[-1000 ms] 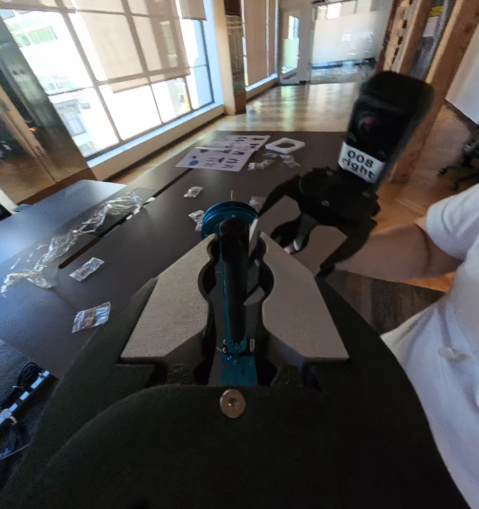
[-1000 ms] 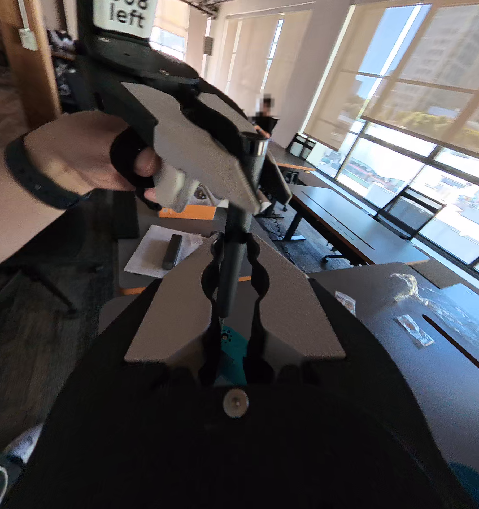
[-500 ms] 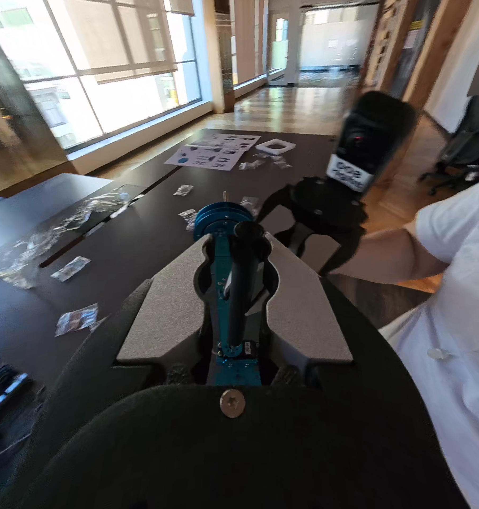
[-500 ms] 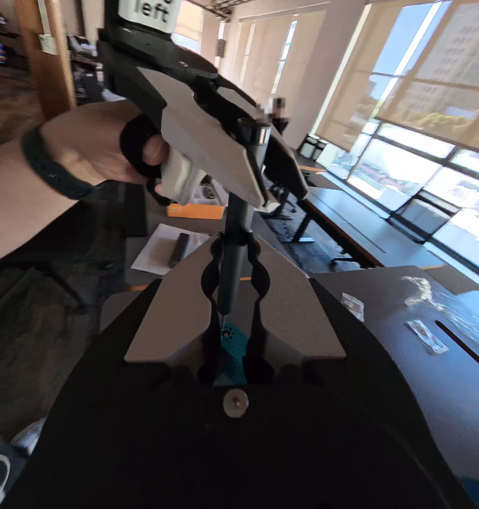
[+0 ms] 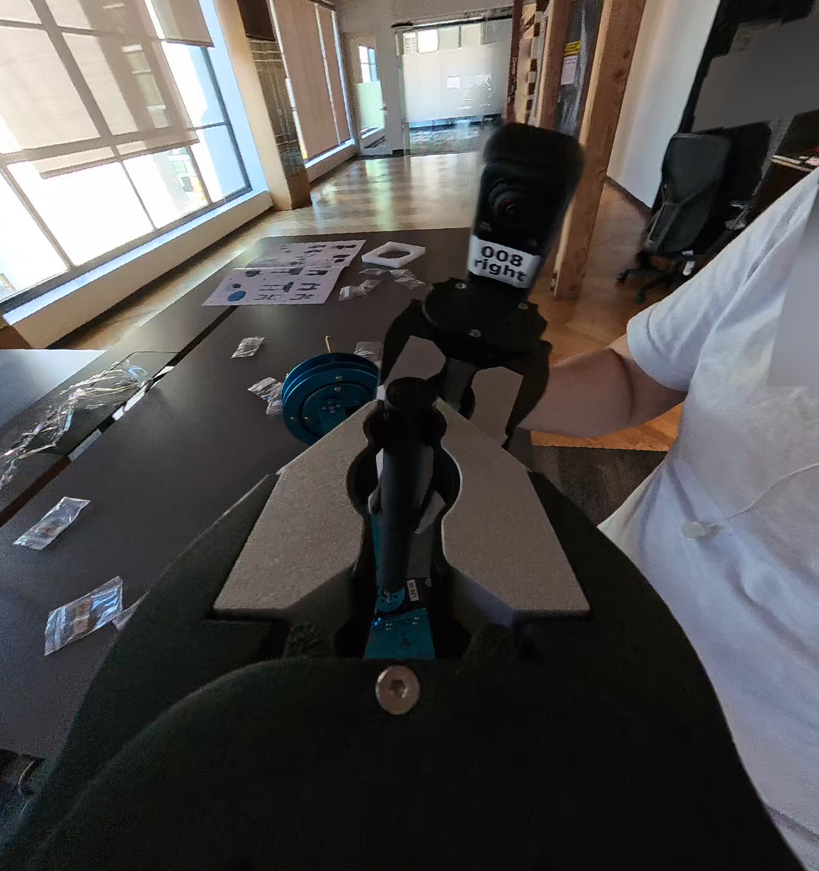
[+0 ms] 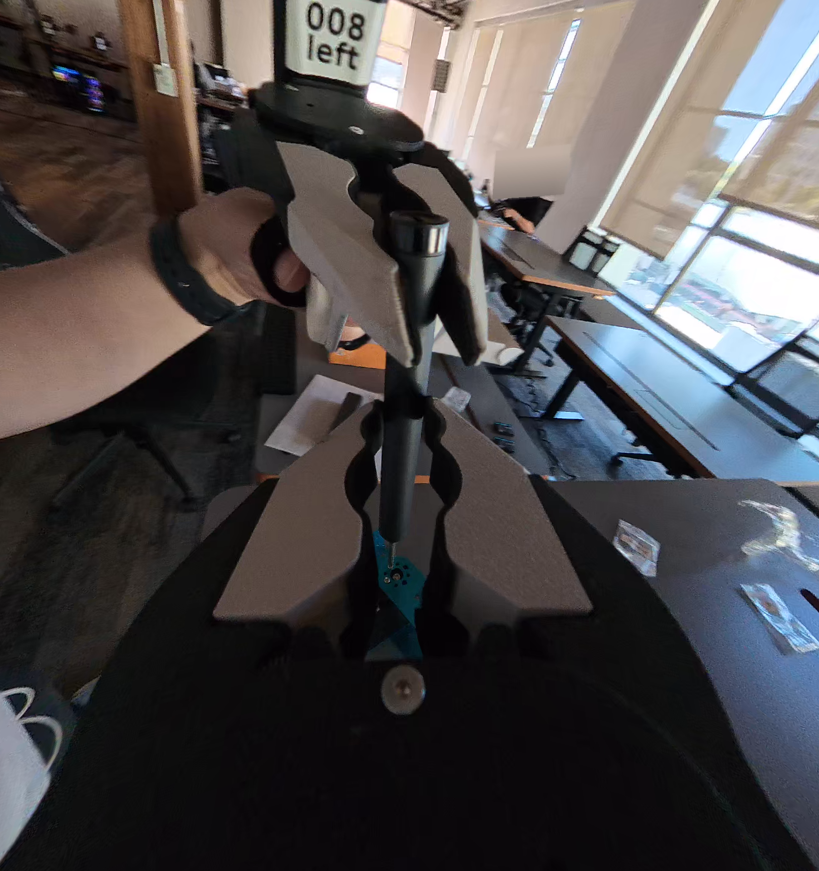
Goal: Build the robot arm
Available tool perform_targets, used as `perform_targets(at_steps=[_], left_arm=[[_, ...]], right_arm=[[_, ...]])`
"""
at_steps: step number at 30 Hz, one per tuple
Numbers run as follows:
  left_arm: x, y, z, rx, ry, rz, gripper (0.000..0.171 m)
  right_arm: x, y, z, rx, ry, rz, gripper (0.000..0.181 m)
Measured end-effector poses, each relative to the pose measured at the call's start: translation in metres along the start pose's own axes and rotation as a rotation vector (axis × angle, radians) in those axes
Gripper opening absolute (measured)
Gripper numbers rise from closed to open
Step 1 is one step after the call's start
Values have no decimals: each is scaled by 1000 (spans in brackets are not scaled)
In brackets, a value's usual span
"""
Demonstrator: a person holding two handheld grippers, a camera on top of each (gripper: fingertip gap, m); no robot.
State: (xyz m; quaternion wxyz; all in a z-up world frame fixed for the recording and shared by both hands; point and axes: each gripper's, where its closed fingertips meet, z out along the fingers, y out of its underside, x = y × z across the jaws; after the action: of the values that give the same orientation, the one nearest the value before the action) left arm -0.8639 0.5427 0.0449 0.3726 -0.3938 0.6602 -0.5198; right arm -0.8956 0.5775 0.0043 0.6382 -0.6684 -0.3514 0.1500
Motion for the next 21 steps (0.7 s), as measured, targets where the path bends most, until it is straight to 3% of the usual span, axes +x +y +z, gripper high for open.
perform_targets(at_steps=[2, 6, 9, 11, 14, 17, 18, 21], left_arm=[[-4, 0, 2, -17, -104, 17, 30], [0, -3, 7, -43, -204, 83, 16], [2, -2, 5, -49, -137, 89, 16], [2, -2, 4, -32, -72, 65, 16], [5, -3, 2, 13, 49, 12, 16], [-6, -3, 4, 27, -29, -32, 19], [-10, -2, 4, 15, -94, -30, 31], [-9, -3, 5, -3, -221, 24, 19]], right_arm=[[0, 0, -2, 3, 98, -22, 17], [2, 1, -8, 16, 218, 12, 17], [-1, 0, -6, 13, 131, -61, 17], [-1, -2, -3, 15, 36, -77, 30], [-1, -1, 1, 2, -47, -56, 17], [6, 0, 2, -6, 43, 11, 17], [9, 0, 1, -5, 103, 22, 17], [8, 0, -1, 13, 225, 44, 17]])
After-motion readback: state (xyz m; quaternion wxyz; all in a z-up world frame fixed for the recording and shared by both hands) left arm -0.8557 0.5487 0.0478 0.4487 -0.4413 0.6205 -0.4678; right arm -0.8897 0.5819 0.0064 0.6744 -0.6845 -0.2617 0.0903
